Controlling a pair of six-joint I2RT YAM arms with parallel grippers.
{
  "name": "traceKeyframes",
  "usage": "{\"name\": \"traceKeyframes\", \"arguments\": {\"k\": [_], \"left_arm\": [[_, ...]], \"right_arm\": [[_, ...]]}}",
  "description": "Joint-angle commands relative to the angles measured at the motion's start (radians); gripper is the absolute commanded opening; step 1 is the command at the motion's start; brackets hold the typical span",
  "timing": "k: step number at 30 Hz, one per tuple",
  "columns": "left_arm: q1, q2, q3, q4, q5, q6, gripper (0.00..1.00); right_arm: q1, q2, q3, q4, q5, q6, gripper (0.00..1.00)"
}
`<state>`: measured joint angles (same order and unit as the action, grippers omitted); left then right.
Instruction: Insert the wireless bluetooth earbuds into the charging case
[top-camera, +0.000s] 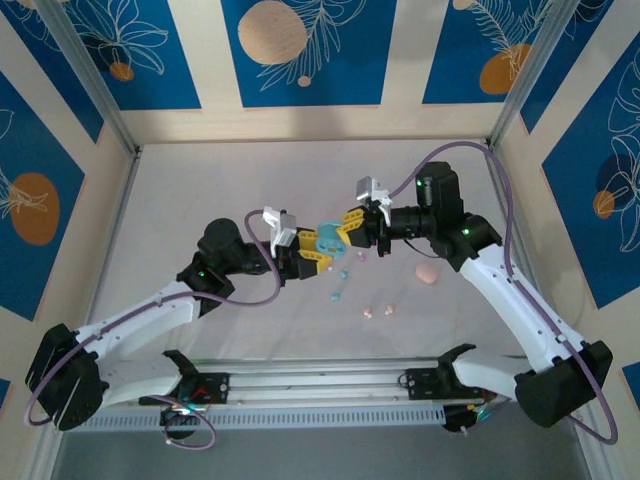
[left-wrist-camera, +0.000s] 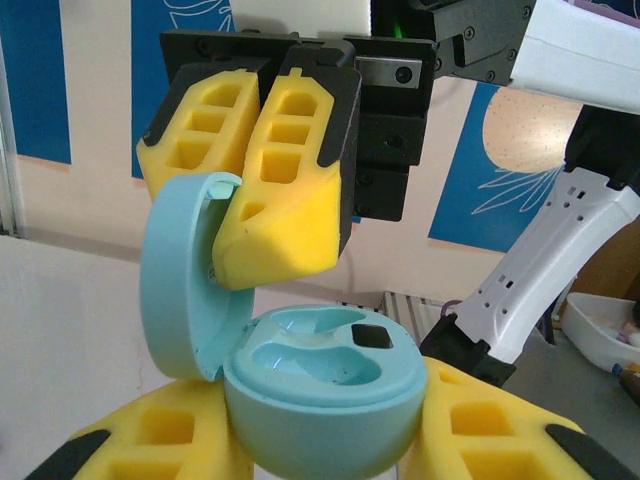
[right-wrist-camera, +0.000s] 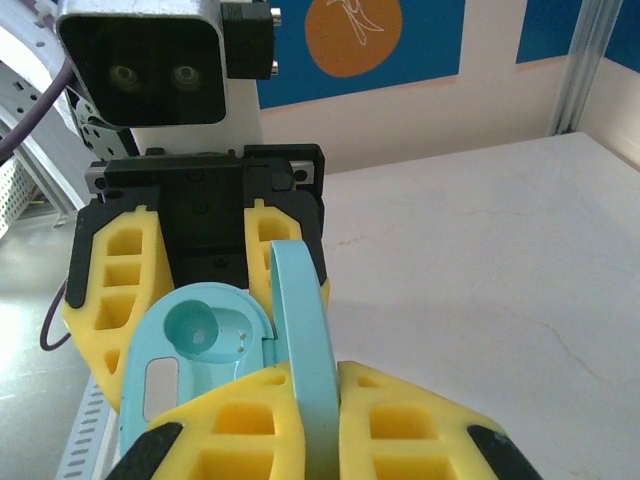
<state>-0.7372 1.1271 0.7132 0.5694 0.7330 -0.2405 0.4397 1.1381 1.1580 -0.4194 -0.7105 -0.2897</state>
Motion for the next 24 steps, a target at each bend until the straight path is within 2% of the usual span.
{"name": "traceKeyframes", "arguments": {"k": [1,3,9,14,17,24], "left_arm": [[-0.005,-0.005,-0.006,0.004,0.052,0.018,0.36],[-0.005,-0.003,-0.006,0.004,0.042,0.018,0.42],[-0.005,0.007,0.009,-0.008,0.025,0.011,0.49],[-0.004,0.011,0.02,-0.02,0.002,0.0,0.63],[-0.006,0.018,0.029,-0.026,-0.009,-0.012,0.68],[-0.008,0.014,0.037,-0.031,-0.09,-0.006,0.7]], "right_arm": [[0.004,0.001,0.044,-0.044,-0.038,-0.063,0.02],[0.004,0.001,0.045,-0.041,-0.04,-0.059,0.02],[0.008,0.0,0.033,-0.018,-0.025,-0.039,0.03],[0.019,-0.001,0.028,-0.003,0.024,-0.03,0.03],[0.029,-0.009,0.017,0.019,0.063,-0.019,0.04],[0.061,-0.018,0.005,0.029,0.172,-0.027,0.04]]}}
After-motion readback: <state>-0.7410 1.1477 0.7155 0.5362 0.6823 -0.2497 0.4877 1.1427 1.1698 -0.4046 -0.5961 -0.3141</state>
